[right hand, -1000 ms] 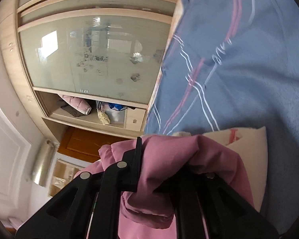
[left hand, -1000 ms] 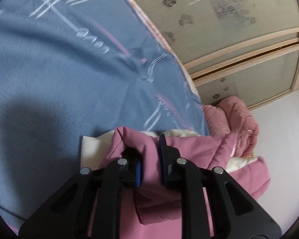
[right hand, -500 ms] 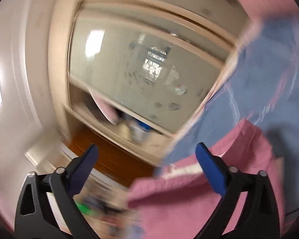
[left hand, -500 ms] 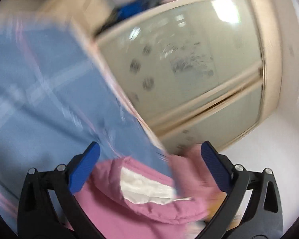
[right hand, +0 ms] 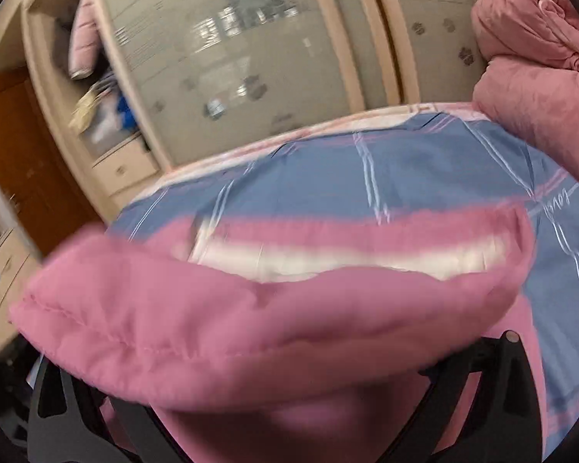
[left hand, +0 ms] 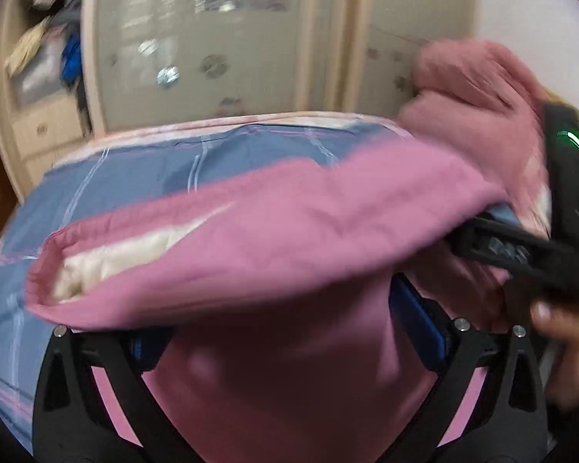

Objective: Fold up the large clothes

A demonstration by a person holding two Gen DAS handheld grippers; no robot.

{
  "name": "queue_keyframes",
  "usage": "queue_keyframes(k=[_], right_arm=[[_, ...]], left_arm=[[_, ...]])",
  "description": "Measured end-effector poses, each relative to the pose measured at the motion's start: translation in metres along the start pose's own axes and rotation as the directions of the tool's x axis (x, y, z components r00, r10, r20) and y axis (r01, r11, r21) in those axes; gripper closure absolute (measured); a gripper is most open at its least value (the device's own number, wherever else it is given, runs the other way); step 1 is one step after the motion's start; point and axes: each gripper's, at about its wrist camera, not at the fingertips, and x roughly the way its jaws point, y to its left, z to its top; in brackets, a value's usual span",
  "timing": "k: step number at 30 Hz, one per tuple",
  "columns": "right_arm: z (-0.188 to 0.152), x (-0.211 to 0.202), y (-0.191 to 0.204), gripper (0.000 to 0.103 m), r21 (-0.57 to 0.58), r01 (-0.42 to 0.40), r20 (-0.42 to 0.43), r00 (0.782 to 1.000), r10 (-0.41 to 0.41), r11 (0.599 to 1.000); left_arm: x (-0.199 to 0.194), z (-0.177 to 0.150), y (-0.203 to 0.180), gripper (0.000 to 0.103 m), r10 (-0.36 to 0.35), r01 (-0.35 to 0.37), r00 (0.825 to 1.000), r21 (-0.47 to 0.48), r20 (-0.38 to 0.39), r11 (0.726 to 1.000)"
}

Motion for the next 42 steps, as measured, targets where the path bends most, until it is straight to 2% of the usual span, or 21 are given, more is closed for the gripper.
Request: queue_keyframes(k=[2, 4, 6, 10, 14, 17, 19, 22, 25, 28, 30, 31, 32, 34, 35, 36, 37, 38, 40, 42], right_arm=[[0.014, 0.022, -0.006, 0.003, 0.024, 0.041, -0.027, 0.999, -0.04, 0.999], [0.02, 0.043, -0.009, 0.003, 0.021, 0.096, -0.027, 0.995, -0.095, 0.995], [0.02, 0.062, -0.014, 0.003, 0.001, 0.126, -0.039, 0.991, -0.126, 0.992], [0.009, 0.086, -0.016, 0.003, -0.042, 0.172, -0.042, 0.984, -0.174, 0.984], [0.002, 0.104, -0.014, 0.001, -0.077, 0.202, -0.021, 0.979, -0.204, 0.976], [-0.007, 0.114, -0.023, 0.001, -0.051, 0.183, -0.037, 0.982, -0.185, 0.982], [-0.01, 0.122, -0.032, 0.001, -0.025, 0.159, -0.052, 0.986, -0.16, 0.987], [-0.023, 0.13, -0.037, 0.001, -0.008, 0.14, -0.037, 0.989, -0.14, 0.99], [-0.023, 0.133, -0.028, 0.001, -0.049, 0.19, -0.031, 0.981, -0.192, 0.981], [-0.019, 0.129, -0.036, 0.001, -0.009, 0.143, -0.06, 0.988, -0.143, 0.99], [-0.009, 0.108, -0.042, 0.001, 0.008, 0.127, -0.052, 0.991, -0.126, 0.992], [-0.007, 0.097, -0.043, 0.001, 0.002, 0.158, -0.027, 0.987, -0.158, 0.987], [-0.004, 0.082, -0.044, 0.001, -0.012, 0.195, 0.004, 0.981, -0.195, 0.981], [-0.002, 0.058, -0.047, 0.001, -0.091, 0.295, 0.031, 0.955, -0.294, 0.951], [-0.003, 0.054, -0.051, 0.001, -0.13, 0.352, 0.027, 0.936, -0.352, 0.927], [-0.006, 0.055, -0.056, 0.001, -0.138, 0.37, 0.017, 0.928, -0.372, 0.919], [-0.009, 0.058, -0.064, 0.001, -0.124, 0.373, -0.003, 0.927, -0.376, 0.92], [-0.014, 0.067, -0.076, 0.001, -0.084, 0.357, -0.042, 0.932, -0.361, 0.93], [-0.026, 0.082, -0.083, 0.001, -0.058, 0.346, -0.068, 0.935, -0.349, 0.937], [-0.033, 0.088, -0.077, 0.001, -0.062, 0.348, -0.037, 0.936, -0.351, 0.935]], left_arm=[[0.03, 0.022, 0.006, 0.002, 0.067, -0.067, 0.998, -0.005, 0.016, 0.998], [0.061, 0.035, 0.016, 0.002, 0.192, -0.192, 0.981, 0.0, 0.024, 0.981], [0.082, 0.039, 0.024, 0.002, 0.23, -0.23, 0.973, -0.004, 0.026, 0.973], [0.117, 0.033, 0.036, 0.002, 0.243, -0.244, 0.97, -0.023, -0.017, 0.97], [0.131, 0.025, 0.035, 0.002, 0.307, -0.307, 0.952, 0.015, 0.0, 0.952], [0.147, 0.02, 0.043, 0.002, 0.3, -0.3, 0.954, 0.0, -0.015, 0.954], [0.155, 0.014, 0.051, 0.002, 0.27, -0.271, 0.963, -0.032, -0.017, 0.962], [0.157, -0.001, 0.054, 0.002, 0.258, -0.256, 0.966, -0.064, 0.02, 0.965], [0.162, -0.005, 0.049, 0.002, 0.303, -0.301, 0.953, -0.05, 0.028, 0.952], [0.155, -0.002, 0.057, 0.002, 0.253, -0.25, 0.967, -0.089, 0.019, 0.964], [0.139, 0.003, 0.063, 0.002, 0.225, -0.222, 0.974, -0.112, 0.018, 0.969], [0.127, 0.006, 0.065, 0.002, 0.246, -0.241, 0.969, -0.11, 0.028, 0.964], [0.108, 0.01, 0.067, 0.002, 0.286, -0.28, 0.956, -0.085, 0.061, 0.956], [0.079, 0.012, 0.073, 0.002, 0.34, -0.338, 0.933, -0.037, 0.119, 0.94], [0.067, 0.01, 0.08, 0.002, 0.398, -0.401, 0.907, -0.011, 0.14, 0.916], [0.065, 0.006, 0.085, 0.002, 0.438, -0.443, 0.887, 0.001, 0.145, 0.897], [0.068, 0.002, 0.09, 0.002, 0.462, -0.467, 0.876, 0.005, 0.139, 0.884], [0.081, -0.006, 0.101, 0.002, 0.476, -0.479, 0.875, 0.003, 0.089, 0.878], [0.11, -0.022, 0.121, 0.002, 0.421, -0.423, 0.906, -0.041, -0.039, 0.905], [0.114, -0.029, 0.128, 0.002, 0.422, -0.422, 0.906, -0.086, -0.026, 0.902]])
